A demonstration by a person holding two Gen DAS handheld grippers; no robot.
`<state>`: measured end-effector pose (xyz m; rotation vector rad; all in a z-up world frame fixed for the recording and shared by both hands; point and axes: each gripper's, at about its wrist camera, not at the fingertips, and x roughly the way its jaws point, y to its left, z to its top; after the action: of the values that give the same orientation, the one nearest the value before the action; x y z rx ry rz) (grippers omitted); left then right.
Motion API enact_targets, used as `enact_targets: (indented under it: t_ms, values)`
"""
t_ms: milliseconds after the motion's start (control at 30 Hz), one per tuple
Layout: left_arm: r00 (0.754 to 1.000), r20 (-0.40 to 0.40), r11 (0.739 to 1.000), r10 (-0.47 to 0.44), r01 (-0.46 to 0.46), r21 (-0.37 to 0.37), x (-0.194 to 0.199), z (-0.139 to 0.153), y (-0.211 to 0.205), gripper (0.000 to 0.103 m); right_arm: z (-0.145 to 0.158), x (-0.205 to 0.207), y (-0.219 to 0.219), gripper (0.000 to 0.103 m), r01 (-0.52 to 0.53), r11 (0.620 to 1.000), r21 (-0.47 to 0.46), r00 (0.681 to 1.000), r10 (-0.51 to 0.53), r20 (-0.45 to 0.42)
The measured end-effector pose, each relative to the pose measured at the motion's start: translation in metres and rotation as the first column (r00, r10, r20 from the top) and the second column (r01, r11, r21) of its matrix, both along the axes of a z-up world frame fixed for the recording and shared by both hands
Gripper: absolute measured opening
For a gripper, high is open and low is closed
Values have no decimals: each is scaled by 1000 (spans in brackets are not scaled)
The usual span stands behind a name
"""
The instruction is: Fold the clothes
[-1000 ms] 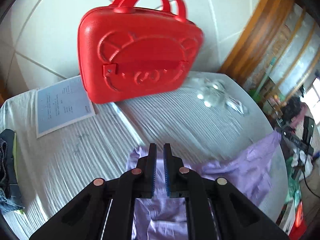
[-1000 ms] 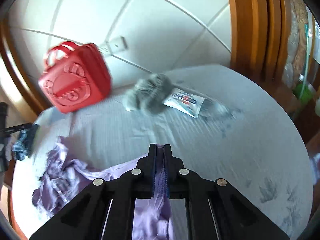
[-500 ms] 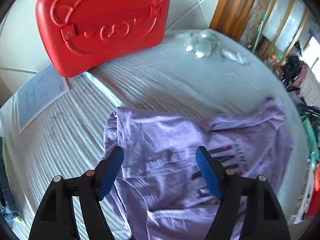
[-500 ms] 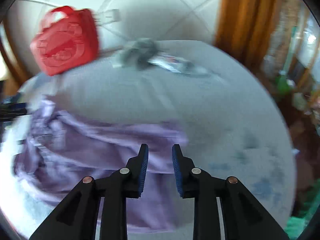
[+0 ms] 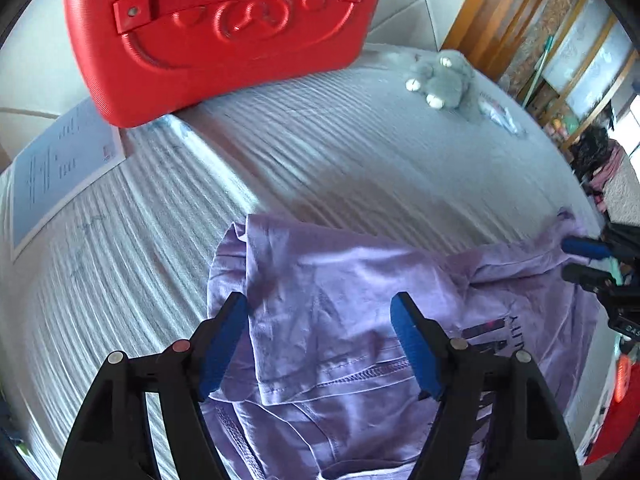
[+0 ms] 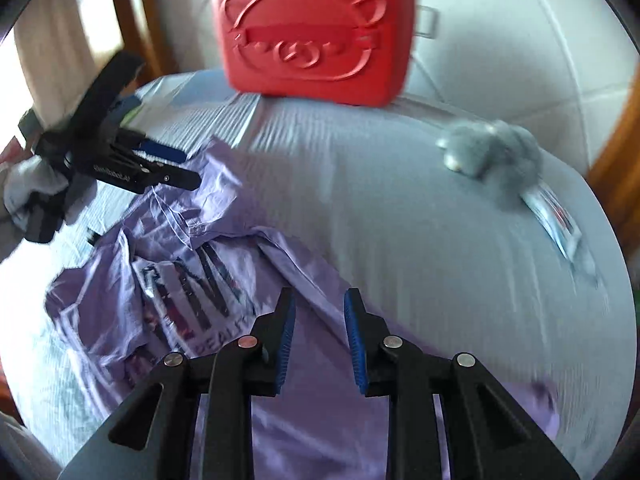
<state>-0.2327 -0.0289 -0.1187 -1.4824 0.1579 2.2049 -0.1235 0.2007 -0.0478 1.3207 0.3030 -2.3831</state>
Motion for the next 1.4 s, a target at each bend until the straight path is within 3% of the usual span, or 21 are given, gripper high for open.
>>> enact_targets:
  t_ms: [167,200,233,267,333,400,467,600,733,867,933,1000,1100,1200,1300,1367,1400]
  values:
    - [1000,23,1000,-19,19,-6,1,-7,4,72,-19,-11,-6,27,-51,998,25,998,49,48]
    - [1000,20,1000,-20,21,-12,1,-9,5,66,-23,-11,-6,27,-53,998,33,997,51,54]
    - [999,31,1000,-12,13,-24,-1,-13,6,45,-26,-13,-5,27,-46,998,35,997,44,61]
    - [1000,19,999,4,-3,-34,-2,-13,5,31,-31,-15,-3,27,-35,999,39,997,32,72]
    - [1000,28,999,7,-6,-34,-4,-13,3,13,-37,-18,-1,27,-21,998,52,997,17,79]
    - [999,42,1000,2,-1,-31,-6,-13,2,7,-45,-21,1,22,-5,998,61,994,-1,106]
    - [999,36,1000,3,-1,-31,-5,-10,2,4,-51,-24,5,6,23,997,67,993,-30,118]
    - [1000,-24,1000,12,-12,13,6,17,-4,3,-28,-24,23,5,92,995,-49,995,-90,51]
    - [997,-79,995,25,-17,101,32,57,-26,4,13,-3,40,4,81,978,-190,993,-95,-67]
    - [999,-41,987,22,-15,158,76,68,-53,4,31,34,47,4,44,969,-242,991,-73,-113]
    - [1000,15,992,19,-20,127,88,51,-53,4,17,45,45,5,38,980,-195,997,-50,-57]
    - [998,65,998,21,-25,64,101,31,-54,5,3,57,48,14,68,982,-176,997,-64,30]
    - [993,108,998,39,-43,35,114,15,-62,5,2,70,67,19,152,962,-225,987,-137,83]
    - [991,107,997,74,-77,24,120,16,-70,9,7,83,97,32,270,942,-201,962,-255,99]
    - [989,81,989,125,-131,67,122,27,-81,23,8,89,138,32,412,897,-161,911,-398,111]
    - [983,61,980,171,-176,96,118,33,-87,39,9,89,167,32,483,861,-159,875,-470,113]
    - [980,62,974,190,-196,112,113,34,-89,40,9,86,182,32,512,843,-165,859,-499,118]
